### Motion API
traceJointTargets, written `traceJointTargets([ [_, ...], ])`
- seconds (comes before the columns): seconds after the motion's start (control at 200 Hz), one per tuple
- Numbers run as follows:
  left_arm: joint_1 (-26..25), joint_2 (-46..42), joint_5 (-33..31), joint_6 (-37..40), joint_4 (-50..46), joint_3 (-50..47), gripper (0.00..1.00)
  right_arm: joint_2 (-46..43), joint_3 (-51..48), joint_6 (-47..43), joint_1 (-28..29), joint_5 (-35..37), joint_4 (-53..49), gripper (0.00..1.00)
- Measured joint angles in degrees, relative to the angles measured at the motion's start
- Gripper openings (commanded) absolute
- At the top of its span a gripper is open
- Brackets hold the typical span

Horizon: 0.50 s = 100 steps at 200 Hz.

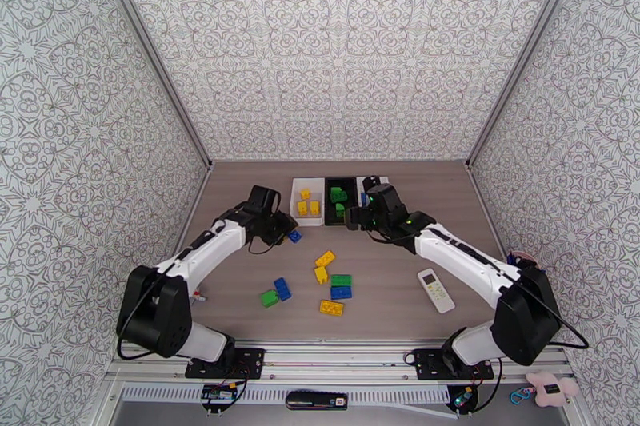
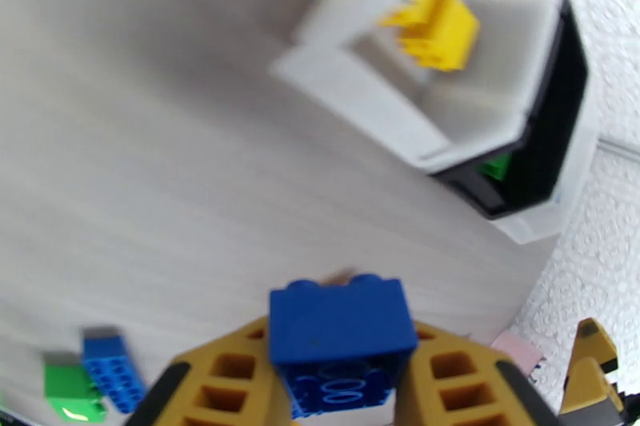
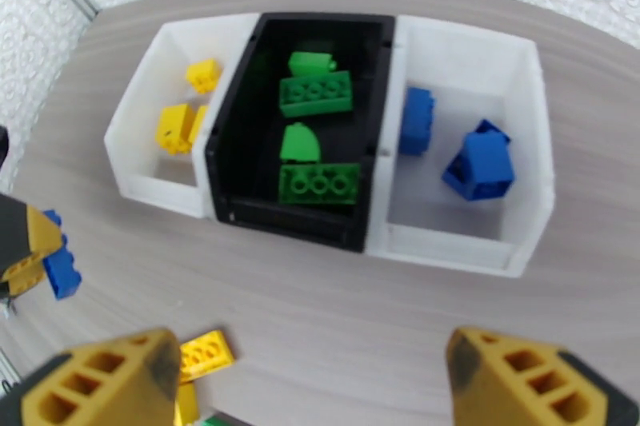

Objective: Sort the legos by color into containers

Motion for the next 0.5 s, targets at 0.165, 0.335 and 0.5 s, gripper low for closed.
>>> traceJointTargets([
  [0.165, -4.6, 9.2, 0.4, 0.4, 3.5, 9.5, 0.32, -4.8, -3.7, 1.3, -1.4, 2.1, -0.2, 0.91],
  [0.335, -8.0, 18.7, 1.3, -0.2, 6.9, 20.3, 0.32, -9.0, -6.6, 1.8, -2.2, 3.6, -1.0, 0.91],
  [0.5, -10.9, 27.6, 1.6, -0.6, 9.0, 31.9, 0.31, -11.9, -8.3, 2.0, -3.0, 4.3, -2.2, 0.9],
])
